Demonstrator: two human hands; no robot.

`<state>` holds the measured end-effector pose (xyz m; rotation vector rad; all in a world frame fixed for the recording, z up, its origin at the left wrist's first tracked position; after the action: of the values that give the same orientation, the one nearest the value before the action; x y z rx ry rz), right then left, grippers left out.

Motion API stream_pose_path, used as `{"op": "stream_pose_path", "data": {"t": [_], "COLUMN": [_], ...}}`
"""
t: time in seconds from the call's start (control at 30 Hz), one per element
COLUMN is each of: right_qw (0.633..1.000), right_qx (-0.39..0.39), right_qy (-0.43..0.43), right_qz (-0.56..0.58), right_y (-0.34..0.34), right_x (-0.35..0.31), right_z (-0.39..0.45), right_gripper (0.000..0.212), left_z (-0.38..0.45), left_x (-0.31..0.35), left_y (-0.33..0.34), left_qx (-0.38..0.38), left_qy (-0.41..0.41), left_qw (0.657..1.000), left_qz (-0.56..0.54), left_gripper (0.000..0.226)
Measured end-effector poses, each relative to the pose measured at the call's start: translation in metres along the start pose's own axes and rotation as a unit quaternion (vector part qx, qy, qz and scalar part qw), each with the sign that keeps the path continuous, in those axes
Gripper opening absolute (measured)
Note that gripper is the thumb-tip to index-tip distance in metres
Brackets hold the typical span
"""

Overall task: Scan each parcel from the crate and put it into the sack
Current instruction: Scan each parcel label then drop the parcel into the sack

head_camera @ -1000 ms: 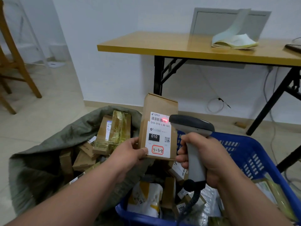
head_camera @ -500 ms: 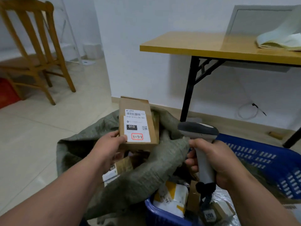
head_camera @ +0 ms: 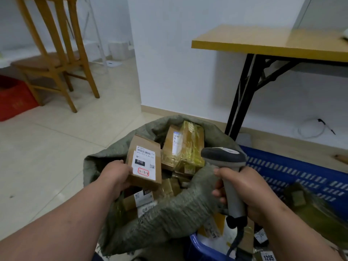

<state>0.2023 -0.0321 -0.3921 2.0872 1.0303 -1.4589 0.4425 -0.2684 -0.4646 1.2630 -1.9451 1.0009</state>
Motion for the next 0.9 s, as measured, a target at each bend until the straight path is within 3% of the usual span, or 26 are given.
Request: {"op": "stream_pose_path", "data": {"t": [0.17, 0.3, 0.5, 0.9], "right_qw": [1.0, 1.0, 0.999, 0.979], "right_qx": [0.016, 0.021, 0.045, 0.203], "right_qy": [0.007, 0.001, -0.002, 0.011], "right_qz": [-0.002, 0.009, 0.006, 0.018], "right_y": [-0.01, -0.022, -0.059, -0.214], "right_x": [0.004, 0.004, 0.003, 0.04], "right_z": [0.004, 0.0, -0.016, -0.056], "right_gripper": [0.02, 0.018, 0.019, 0.017], "left_z": [0.005, -0.008, -0.045, -0.14], "left_x": [0.006, 0.027, 0.053, 0.057], "left_y": [0.017, 0.021, 0.057, 0.21], "left_qx": [-0.03, -0.001, -0.035, -0.156], "left_qy": [0.026, 0.11, 0.215, 0.29], "left_qw": [0.998, 0.985, 0.955, 0.932], "left_qz": [0.044, 0.135, 0.202, 0.152], "left_gripper": [0.049, 0.052, 0.05, 0.044]}}
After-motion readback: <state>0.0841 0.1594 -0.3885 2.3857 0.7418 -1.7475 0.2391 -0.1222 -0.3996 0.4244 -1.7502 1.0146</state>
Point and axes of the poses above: each hand's wrist, its own z-axis towards the middle knuckle, its own y-axis out of the palm, x = y × z, the point moved 10 cm from there along z, towards the middle knuckle, and after that the axes turned 1 degree about x, right-handed, at the moved point
